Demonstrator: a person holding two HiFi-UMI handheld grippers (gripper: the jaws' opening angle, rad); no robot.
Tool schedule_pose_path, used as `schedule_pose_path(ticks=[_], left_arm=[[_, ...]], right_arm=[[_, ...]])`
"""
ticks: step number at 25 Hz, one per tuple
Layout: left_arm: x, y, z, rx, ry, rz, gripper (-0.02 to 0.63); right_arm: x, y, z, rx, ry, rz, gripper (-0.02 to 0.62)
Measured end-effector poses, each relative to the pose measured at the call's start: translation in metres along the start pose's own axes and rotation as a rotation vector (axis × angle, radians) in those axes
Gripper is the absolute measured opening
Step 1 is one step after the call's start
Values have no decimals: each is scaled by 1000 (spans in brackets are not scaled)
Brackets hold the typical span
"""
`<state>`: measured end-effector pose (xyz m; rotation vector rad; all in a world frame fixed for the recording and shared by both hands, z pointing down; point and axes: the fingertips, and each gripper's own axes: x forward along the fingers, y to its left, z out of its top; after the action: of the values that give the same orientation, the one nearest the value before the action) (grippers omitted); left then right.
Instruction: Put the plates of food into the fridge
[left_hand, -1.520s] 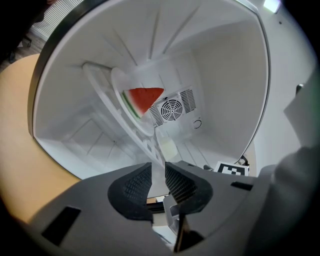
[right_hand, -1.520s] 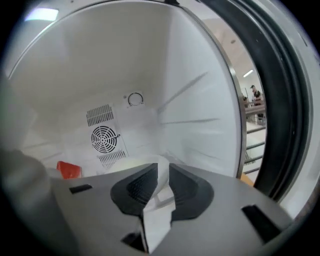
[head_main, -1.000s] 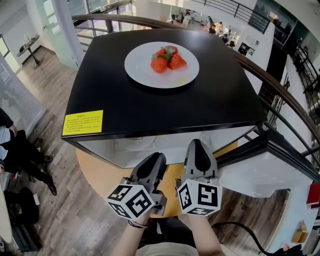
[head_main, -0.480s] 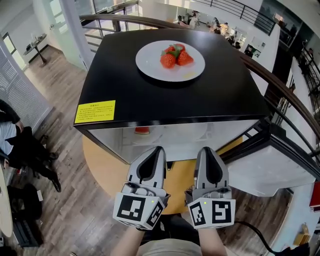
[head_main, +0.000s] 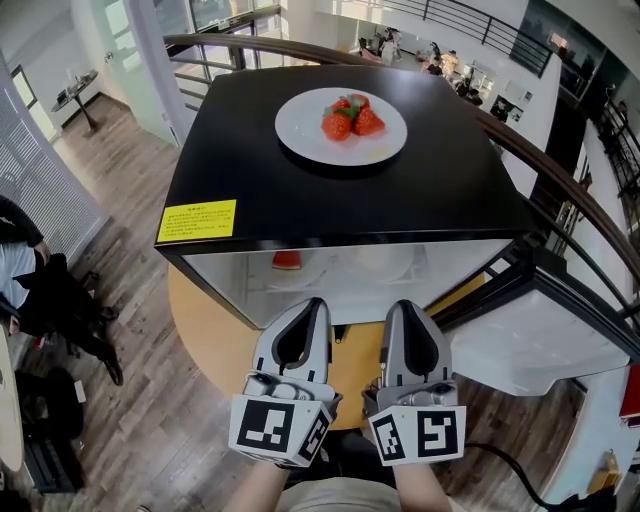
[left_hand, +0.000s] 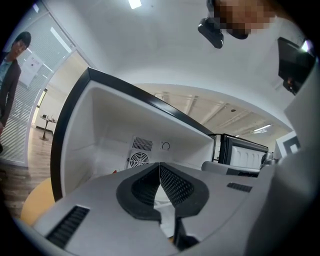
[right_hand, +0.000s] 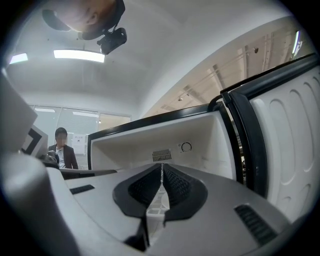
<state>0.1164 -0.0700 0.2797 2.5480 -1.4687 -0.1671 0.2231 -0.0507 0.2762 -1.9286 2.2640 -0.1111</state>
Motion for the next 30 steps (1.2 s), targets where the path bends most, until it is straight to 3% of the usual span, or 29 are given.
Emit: schedule_pose_path(ticks=[6, 10, 14, 18, 22, 24, 27, 30], left_arm=[[-3, 3, 1, -33, 5, 16, 8], [-12, -2, 0, -150, 52, -12, 8], [-22, -9, 13, -349, 120, -103, 8], [-24, -17, 53, -470, 192, -244, 9], [-28, -13, 105, -615, 237, -385, 9], [-20, -1, 126, -664, 285, -398, 9], [-3, 15, 154, -725, 347, -351, 9], [18, 22, 168, -711, 421, -318, 9]], right_arm=[[-3, 5, 3, 34, -1, 11, 25], [-7, 13, 4, 197, 46, 61, 25], [-2, 41, 23, 437, 125, 281, 25], [5, 64, 76, 533, 205, 553, 25], [8, 67, 123, 743, 385, 721, 25], [20, 56, 141, 814, 465, 741, 25], [44, 44, 164, 862, 537, 714, 26], [69, 25, 169, 855, 614, 652, 26]])
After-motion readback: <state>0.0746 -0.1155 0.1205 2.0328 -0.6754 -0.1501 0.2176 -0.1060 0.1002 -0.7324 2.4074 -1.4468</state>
